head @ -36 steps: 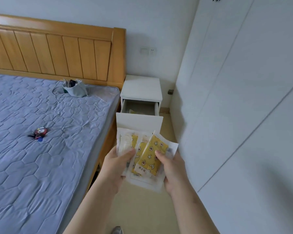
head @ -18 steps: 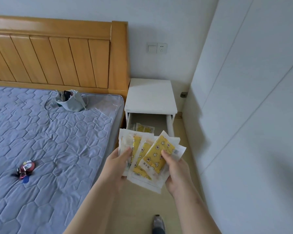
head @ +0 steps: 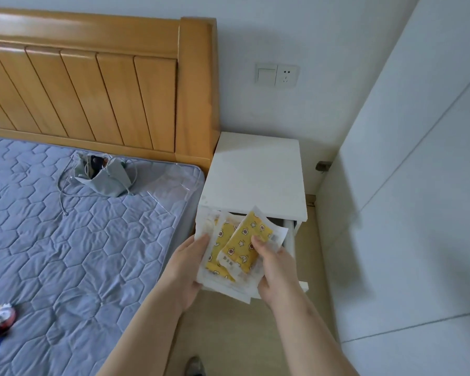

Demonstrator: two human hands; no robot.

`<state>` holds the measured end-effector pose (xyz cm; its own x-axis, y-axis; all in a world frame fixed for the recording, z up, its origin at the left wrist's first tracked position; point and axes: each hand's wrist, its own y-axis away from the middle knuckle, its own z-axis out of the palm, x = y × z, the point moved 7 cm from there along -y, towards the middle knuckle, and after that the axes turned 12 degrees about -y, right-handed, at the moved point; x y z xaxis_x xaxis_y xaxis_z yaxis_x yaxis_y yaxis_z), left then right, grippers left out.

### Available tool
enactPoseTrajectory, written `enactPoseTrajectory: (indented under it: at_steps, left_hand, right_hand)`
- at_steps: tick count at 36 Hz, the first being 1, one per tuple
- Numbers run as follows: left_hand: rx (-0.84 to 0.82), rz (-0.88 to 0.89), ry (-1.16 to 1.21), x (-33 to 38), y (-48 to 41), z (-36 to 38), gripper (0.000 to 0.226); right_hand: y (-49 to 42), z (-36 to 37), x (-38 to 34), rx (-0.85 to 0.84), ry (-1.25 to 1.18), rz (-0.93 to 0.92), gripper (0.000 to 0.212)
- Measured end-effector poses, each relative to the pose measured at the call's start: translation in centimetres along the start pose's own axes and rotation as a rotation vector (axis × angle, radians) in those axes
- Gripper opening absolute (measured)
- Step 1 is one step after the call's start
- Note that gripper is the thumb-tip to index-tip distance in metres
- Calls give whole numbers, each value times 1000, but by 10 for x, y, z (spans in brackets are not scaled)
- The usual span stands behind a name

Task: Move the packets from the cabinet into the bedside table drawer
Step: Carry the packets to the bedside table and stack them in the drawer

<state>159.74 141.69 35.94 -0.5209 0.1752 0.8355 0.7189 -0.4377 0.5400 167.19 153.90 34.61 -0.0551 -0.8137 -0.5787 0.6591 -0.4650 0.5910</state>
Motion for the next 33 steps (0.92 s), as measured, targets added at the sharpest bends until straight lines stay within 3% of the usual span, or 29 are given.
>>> enactPoseTrajectory:
  at_steps: [14,23,33]
  left_hand:
    - [86,-109,-90,11,-158,-15,14]
    - [130,-235,-199,-48,-238,9,15]
    - [-9,-347,-445,-140,-328,36,19]
  right_hand:
    - [-158,24,10,33,141,105,16]
    - [-244,-32,25,57,204,273,19]
    - [-338,-120,53,127,273,340,15]
